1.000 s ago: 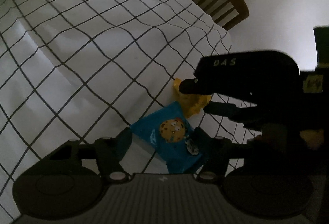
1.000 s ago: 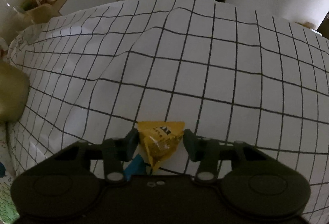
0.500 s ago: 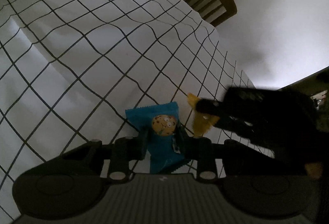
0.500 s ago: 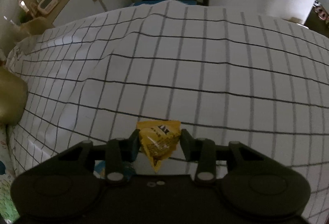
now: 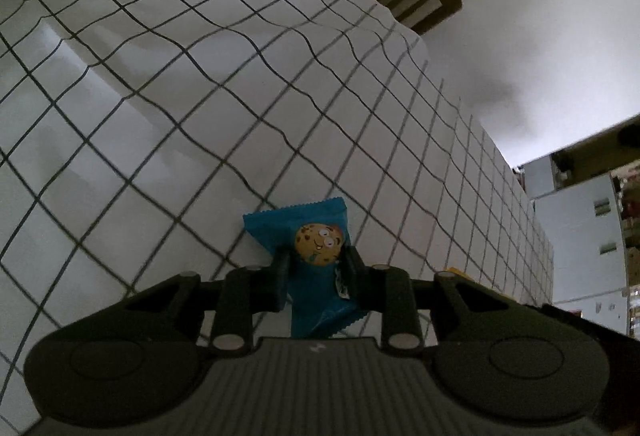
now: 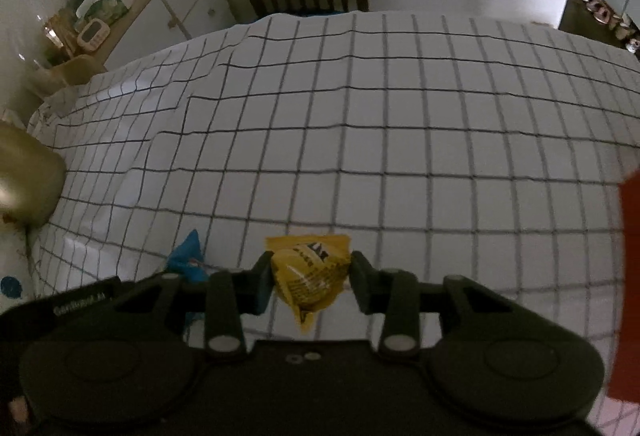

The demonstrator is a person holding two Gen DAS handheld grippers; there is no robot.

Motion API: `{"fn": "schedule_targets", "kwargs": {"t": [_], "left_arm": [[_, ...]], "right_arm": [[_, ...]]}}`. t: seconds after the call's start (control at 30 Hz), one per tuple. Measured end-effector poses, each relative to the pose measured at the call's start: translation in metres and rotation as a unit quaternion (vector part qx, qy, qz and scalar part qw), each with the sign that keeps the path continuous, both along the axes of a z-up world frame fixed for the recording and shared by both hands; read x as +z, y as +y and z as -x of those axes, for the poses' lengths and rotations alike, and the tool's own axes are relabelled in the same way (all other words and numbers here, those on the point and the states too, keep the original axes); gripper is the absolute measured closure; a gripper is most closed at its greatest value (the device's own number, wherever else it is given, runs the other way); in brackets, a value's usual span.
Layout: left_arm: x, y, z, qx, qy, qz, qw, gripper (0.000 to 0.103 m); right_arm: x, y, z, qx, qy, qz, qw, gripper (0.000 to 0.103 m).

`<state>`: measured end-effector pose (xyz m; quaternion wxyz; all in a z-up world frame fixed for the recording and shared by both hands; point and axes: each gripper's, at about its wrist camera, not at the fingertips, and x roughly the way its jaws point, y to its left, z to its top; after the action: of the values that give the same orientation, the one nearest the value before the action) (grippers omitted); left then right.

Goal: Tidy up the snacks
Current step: 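Lift both packets and carry them over the red shoebox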

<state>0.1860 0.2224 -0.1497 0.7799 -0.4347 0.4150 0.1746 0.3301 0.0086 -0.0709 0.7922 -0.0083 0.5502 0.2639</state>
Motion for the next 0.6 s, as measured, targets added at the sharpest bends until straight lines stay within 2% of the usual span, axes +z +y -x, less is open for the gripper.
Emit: {"fn": "schedule_targets", "kwargs": {"t": [0.3, 0.6], "left_arm": [[0.028, -0.049, 0.013, -0.050, -0.013, -0.018, 0.9985, 0.076], [0.073, -0.117, 0.020, -0.107, -0.045, -0.046, 0.9921, 0.076]], "right_arm": [[0.026, -0.066, 0.033, -0.025, -0.017, -0.022, 0.999, 0.065], [0.058, -0.136, 0.055, -0.040, -0.057, -0.053, 0.996, 0.065]]}}
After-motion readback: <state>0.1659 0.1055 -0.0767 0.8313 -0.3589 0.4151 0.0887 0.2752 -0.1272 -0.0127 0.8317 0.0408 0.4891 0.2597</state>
